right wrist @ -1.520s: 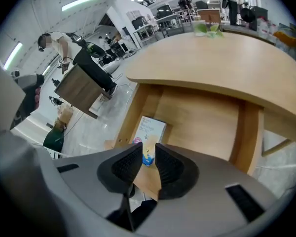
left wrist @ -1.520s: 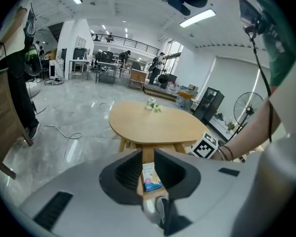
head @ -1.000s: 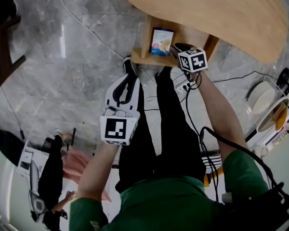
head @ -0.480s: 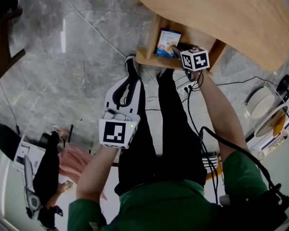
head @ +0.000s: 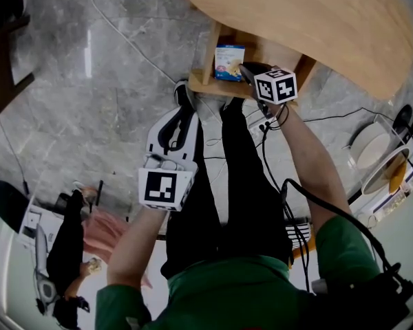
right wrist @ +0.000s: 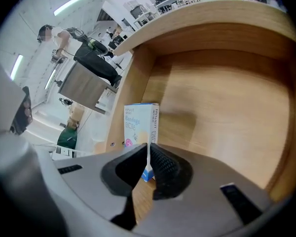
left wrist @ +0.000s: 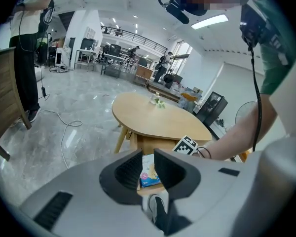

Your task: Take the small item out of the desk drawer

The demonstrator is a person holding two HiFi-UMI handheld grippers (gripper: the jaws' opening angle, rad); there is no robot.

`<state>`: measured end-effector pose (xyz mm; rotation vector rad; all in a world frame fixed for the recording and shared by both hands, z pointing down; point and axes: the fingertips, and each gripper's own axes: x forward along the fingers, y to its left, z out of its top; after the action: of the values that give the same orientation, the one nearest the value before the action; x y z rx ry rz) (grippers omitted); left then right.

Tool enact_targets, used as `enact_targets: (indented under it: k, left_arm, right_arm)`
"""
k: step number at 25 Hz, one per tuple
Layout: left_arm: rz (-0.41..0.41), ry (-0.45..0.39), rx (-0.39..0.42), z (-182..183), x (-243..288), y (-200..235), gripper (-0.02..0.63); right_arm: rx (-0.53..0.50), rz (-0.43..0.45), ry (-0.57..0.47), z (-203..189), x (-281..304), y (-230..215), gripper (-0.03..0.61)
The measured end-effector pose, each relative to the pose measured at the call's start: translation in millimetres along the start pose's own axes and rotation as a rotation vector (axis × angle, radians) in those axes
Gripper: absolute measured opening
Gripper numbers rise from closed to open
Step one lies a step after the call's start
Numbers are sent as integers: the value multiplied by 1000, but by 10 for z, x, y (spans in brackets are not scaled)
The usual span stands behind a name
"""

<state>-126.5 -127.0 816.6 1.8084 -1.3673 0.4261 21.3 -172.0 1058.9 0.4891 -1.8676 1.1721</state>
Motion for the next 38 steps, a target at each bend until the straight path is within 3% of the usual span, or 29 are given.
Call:
enact_targets:
  k: [6,12,16,22,28,38]
  left_arm:
    - [-11,-13,23,134,-16,-94,84]
    - [-37,-31,76,348,-64,-296,84]
    - [-51,-48,103,528,-125,-494,84]
    - [-67,-60,147,747,-206,-781,84]
    - [-58,-71,136,896,-328,-883,84]
    - [36,-73,102,890,-403,-634,84]
  right_arm:
    - [28,3,-26,-22,-248,-9,38]
    - [105,8,-119,48,-671,10,38]
    - [102,16,-158,169,-1016,75,38]
    - [143,35,-231,581,-1598,-1,38]
    - [220,19,-316,1103,-2062,-238,38]
    - [234,-12,-302,1795,-2119,-732,40]
